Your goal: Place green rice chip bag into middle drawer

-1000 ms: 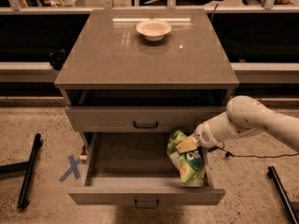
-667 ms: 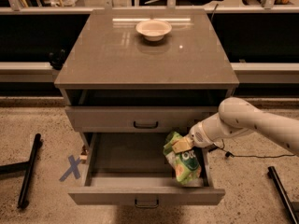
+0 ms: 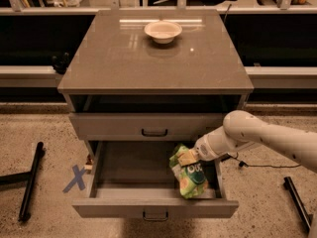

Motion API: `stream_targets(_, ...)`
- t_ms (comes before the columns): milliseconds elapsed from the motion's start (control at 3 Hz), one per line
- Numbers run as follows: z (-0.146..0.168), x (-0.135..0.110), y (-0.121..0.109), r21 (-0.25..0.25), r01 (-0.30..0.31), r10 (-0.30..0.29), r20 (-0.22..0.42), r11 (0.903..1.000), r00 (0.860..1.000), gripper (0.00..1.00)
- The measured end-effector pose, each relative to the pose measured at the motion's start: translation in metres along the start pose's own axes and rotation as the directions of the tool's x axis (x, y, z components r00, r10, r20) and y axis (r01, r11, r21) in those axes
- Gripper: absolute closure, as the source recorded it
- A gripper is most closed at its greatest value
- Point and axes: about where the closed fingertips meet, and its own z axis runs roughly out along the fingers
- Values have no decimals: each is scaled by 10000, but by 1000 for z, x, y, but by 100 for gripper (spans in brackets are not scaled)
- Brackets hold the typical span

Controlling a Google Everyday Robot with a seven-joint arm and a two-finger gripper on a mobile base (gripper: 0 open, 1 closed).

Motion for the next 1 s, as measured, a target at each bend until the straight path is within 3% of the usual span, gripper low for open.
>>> stream_targets(667, 29, 2, 2, -13, -332, 332, 45, 9994, 9994, 100)
stream_targets(1000, 38, 4, 2, 18, -547, 547, 8, 9985, 9985, 82)
